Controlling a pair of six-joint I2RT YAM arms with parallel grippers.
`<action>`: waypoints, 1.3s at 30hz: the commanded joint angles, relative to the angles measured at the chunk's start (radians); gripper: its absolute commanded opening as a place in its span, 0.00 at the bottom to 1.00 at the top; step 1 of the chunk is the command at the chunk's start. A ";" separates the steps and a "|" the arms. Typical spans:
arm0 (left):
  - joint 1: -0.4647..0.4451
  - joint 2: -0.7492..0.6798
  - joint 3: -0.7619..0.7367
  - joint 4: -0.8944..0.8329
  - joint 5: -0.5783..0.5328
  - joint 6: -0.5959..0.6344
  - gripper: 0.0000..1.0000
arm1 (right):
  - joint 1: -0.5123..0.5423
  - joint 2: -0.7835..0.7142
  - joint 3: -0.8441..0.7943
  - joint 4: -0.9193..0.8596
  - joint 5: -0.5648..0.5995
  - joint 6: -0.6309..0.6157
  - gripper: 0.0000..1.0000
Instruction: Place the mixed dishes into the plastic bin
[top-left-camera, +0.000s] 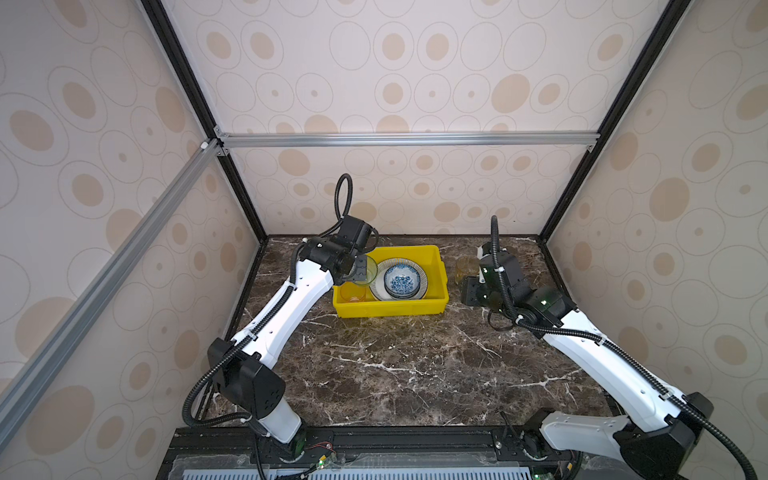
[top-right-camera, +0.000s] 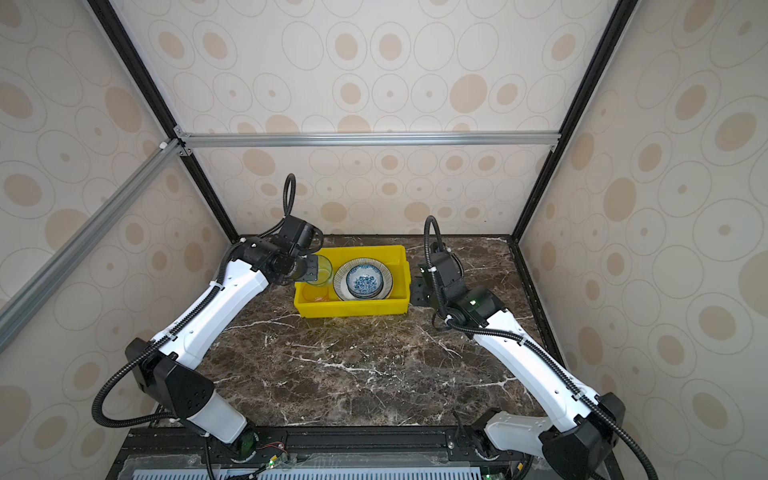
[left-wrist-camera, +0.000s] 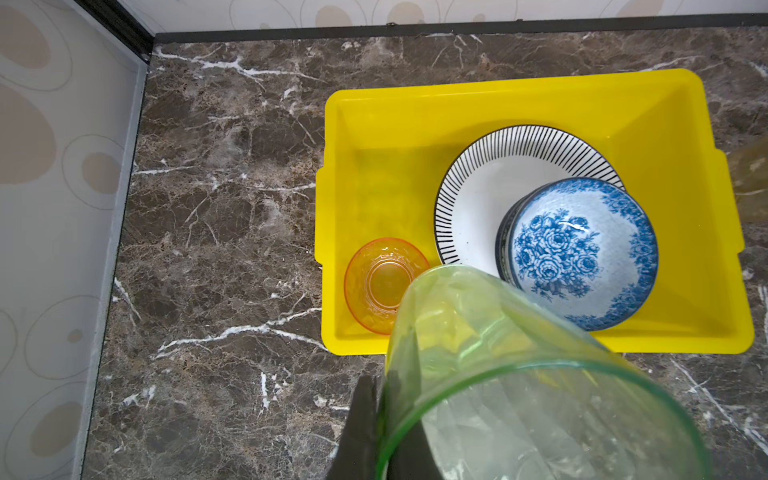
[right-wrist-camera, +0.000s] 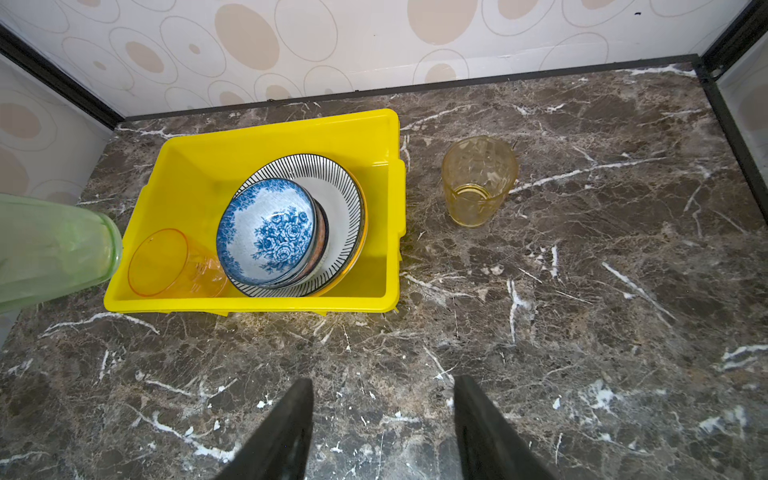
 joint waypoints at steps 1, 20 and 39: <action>0.028 0.015 -0.007 0.007 0.019 0.027 0.00 | -0.019 -0.015 -0.013 0.008 -0.015 0.012 0.57; 0.134 0.039 -0.100 0.085 0.094 0.076 0.00 | -0.106 0.046 -0.005 0.018 -0.072 0.003 0.57; 0.176 0.090 -0.115 0.126 0.142 0.105 0.00 | -0.143 0.099 -0.015 0.045 -0.103 0.022 0.57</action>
